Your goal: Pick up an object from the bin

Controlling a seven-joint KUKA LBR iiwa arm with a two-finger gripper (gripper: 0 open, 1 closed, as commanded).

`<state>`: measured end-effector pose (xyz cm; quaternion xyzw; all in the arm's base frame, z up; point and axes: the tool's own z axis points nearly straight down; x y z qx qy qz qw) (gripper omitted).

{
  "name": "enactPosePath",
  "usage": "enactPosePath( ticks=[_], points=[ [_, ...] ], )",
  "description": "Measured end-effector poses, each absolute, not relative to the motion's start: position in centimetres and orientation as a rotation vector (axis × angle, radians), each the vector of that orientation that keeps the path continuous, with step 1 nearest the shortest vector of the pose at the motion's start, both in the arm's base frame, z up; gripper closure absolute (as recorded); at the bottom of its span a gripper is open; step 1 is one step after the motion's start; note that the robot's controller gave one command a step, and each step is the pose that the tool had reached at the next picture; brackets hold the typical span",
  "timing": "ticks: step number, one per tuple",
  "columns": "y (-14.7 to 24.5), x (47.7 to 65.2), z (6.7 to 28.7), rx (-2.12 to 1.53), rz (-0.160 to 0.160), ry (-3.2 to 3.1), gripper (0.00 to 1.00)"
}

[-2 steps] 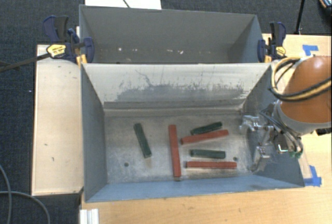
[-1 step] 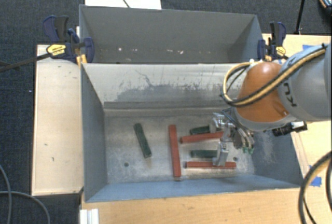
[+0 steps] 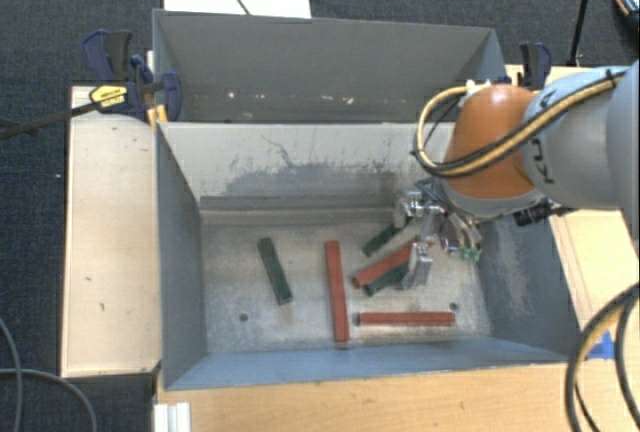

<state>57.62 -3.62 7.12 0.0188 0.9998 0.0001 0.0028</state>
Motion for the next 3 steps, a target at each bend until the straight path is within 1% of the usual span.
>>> enactPosePath(
  ticks=[1, 2, 3],
  points=[
    [-3.7, 57.5, 7.2, 0.055, -0.001, 3.137, 1.0],
    [-5.4, 57.2, 19.6, -0.187, -0.003, 3.125, 1.0],
    [-7.3, 57.9, 31.8, -0.574, -0.006, 3.077, 1.0]
  ],
)
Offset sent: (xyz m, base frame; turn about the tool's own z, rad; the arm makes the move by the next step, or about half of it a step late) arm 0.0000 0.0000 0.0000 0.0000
